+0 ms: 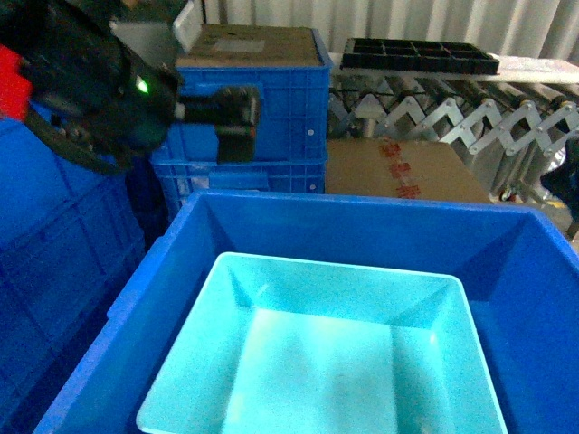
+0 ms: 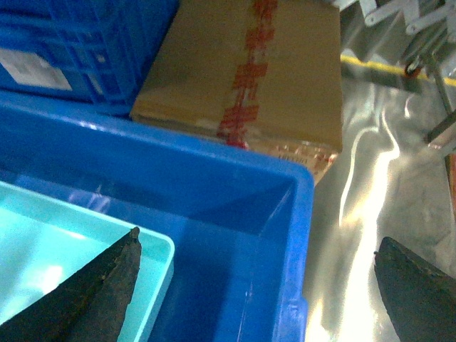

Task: Stack blue boxes stably on right

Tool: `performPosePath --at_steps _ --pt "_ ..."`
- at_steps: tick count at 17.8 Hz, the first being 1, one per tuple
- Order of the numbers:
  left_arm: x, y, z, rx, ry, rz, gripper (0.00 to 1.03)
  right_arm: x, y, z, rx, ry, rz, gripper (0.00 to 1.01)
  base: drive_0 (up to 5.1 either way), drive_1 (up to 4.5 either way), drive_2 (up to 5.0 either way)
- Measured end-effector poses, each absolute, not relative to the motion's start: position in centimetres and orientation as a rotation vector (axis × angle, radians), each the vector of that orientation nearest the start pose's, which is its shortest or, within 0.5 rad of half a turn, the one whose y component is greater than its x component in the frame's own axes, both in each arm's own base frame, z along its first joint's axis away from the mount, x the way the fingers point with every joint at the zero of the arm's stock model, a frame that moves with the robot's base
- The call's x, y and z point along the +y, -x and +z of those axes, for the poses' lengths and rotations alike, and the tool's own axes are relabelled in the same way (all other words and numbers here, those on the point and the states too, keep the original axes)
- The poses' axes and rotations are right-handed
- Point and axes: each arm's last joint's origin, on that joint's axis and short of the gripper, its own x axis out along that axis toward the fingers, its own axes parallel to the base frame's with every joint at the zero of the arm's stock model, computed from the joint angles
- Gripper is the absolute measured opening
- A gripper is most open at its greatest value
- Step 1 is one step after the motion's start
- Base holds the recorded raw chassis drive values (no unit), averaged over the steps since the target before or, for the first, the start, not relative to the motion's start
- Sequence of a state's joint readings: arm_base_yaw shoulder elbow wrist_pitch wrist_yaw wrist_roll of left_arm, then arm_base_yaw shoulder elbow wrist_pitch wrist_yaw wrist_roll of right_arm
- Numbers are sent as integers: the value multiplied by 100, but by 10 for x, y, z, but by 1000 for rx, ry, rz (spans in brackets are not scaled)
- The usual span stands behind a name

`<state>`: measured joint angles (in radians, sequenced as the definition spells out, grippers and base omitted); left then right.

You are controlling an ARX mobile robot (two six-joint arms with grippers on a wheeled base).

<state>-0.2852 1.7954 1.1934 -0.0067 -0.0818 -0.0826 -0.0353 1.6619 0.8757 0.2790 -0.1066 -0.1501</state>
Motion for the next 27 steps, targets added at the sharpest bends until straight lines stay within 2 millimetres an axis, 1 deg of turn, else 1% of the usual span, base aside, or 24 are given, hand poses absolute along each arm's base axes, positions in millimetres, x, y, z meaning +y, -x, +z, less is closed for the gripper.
performPosePath --at_steps 1,2,4,5,7,8,9,10,11,13,14,15,16,19,20,21,23,24,25,26,27 --pt "-99 -371 231 582 -1 -176 98 -11 -340 203 462 102 114 98 0 0 0" --pt "-82 -351 247 554 29 -168 98 -18 -329 225 417 85 115 98 0 0 0" --pt "-49 -308 267 549 88 -115 98 -34 -302 264 346 61 97 98 0 0 0" --pt "-39 -292 276 536 109 -93 98 -40 -288 280 319 58 90 98 0 0 0" --pt "-30 -262 302 459 137 -86 98 -46 -263 301 285 55 74 98 0 0 0" --pt "-28 -239 326 373 172 -101 98 -48 -241 314 266 52 70 98 0 0 0" --pt "-27 -221 339 337 191 -96 98 -47 -220 325 260 49 57 98 0 0 0" --pt "-27 -215 346 301 220 -89 98 -41 -206 332 220 58 59 98 0 0 0" --pt "-27 -216 347 298 244 -88 98 -37 -201 335 211 46 73 98 0 0 0" --pt "-27 -219 344 319 268 -81 98 -37 -203 333 225 34 77 98 0 0 0" --pt "-27 -219 344 316 269 -80 98 -36 -207 328 145 36 40 93 0 0 0" --pt "-27 -220 343 175 232 -56 92 -33 -201 320 68 33 9 84 0 0 0" --pt "-25 -216 340 109 198 -32 86 -30 -195 313 30 34 7 78 0 0 0" --pt "-22 -204 325 27 129 -15 75 -25 -184 300 -19 31 7 67 0 0 0" --pt "-20 -199 316 7 105 -11 70 -23 -181 293 -29 29 5 62 0 0 0" --pt "-16 -190 298 -27 62 2 57 -20 -175 278 -32 23 4 49 0 0 0" --pt "-12 -178 262 2 25 4 32 -14 -164 244 12 14 6 23 0 0 0" --pt "-8 -172 247 15 17 -17 19 -12 -159 235 8 14 4 10 0 0 0" --pt "0 -165 238 6 17 3 7 -8 -153 229 -2 14 -13 2 0 0 0" --pt "1 -159 232 -6 18 17 2 -1 -149 223 -7 10 -4 2 0 0 0" --pt "0 -154 223 -3 17 1 2 1 -145 214 -1 10 21 2 0 0 0"
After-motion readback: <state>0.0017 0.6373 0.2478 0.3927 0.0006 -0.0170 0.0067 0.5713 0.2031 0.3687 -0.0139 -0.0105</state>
